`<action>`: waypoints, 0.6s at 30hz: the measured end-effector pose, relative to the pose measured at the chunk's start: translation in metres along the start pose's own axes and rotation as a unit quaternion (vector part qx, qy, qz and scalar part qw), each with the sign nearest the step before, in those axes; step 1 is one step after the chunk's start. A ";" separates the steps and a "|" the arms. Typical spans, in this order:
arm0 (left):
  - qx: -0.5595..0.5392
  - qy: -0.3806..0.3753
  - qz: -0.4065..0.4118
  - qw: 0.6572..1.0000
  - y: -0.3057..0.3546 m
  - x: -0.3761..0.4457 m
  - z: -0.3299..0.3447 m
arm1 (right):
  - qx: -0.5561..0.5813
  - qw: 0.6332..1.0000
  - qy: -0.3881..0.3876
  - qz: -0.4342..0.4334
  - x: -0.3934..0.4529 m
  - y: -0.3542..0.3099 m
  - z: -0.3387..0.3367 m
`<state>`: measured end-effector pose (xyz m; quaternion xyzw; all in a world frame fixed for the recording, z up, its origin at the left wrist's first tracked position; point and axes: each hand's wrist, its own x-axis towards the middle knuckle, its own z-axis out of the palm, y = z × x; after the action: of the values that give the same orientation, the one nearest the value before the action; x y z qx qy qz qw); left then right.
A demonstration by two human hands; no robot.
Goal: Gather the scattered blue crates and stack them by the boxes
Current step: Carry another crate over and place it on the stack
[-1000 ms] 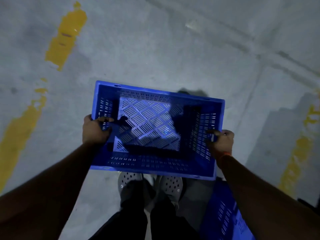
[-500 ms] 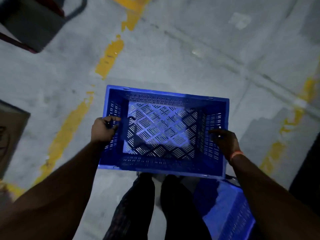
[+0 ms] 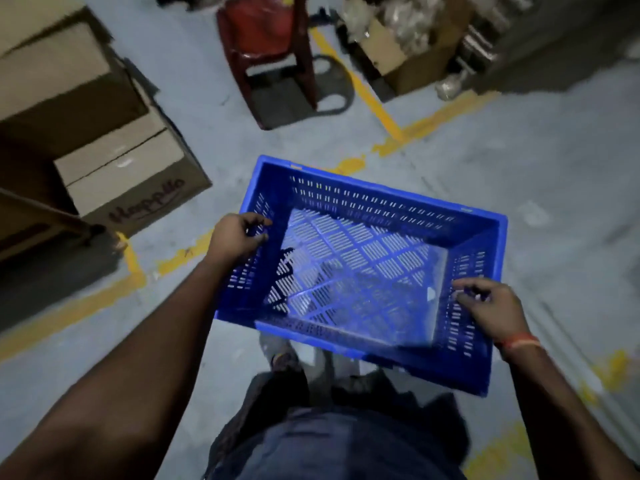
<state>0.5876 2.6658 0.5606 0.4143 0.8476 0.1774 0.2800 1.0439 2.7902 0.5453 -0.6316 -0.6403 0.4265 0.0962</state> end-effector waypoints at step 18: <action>-0.137 0.305 -0.385 0.860 -0.340 -0.398 -0.132 | -0.187 0.894 -0.238 -0.329 -0.139 -0.301 0.303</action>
<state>0.4993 2.1358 0.6130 -0.0620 0.9498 0.2875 0.1070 0.6502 2.5861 0.6173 -0.2705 -0.8833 0.3802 -0.0443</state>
